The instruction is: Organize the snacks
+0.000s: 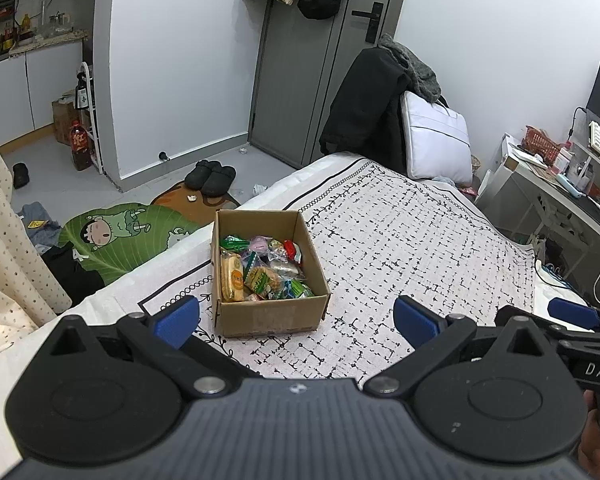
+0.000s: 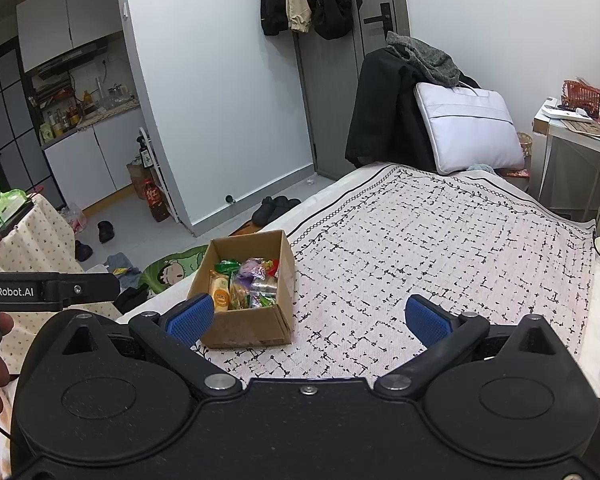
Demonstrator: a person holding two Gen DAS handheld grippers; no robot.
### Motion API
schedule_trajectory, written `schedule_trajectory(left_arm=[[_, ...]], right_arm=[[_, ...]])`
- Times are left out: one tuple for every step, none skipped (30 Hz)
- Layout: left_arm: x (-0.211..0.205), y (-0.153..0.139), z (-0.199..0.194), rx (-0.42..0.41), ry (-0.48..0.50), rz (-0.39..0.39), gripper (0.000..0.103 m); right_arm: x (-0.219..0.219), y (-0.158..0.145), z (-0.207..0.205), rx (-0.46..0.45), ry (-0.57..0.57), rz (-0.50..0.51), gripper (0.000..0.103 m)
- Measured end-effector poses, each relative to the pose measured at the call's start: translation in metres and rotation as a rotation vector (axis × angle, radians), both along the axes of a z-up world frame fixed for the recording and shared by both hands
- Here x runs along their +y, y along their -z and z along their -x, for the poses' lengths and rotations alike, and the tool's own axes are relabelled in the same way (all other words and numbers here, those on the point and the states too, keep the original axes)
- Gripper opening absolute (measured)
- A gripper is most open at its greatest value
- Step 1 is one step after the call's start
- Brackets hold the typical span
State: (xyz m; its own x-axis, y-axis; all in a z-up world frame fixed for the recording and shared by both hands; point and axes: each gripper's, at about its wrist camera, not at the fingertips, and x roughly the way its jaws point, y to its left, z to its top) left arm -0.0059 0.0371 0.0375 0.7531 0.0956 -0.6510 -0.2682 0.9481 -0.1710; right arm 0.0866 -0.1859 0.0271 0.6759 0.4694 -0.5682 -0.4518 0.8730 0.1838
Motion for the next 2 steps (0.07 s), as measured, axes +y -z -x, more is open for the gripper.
schedule_trajectory(left_arm=[[-0.0002, 0.0000, 0.0000, 0.000, 0.000, 0.000, 0.103], [-0.0001, -0.0001, -0.0001, -0.001, 0.000, -0.001, 0.103]], right_arm=[[0.0000, 0.0001, 0.0006, 0.001, 0.000, 0.000, 0.103], [-0.0001, 0.0000, 0.0000, 0.000, 0.000, 0.000, 0.103]])
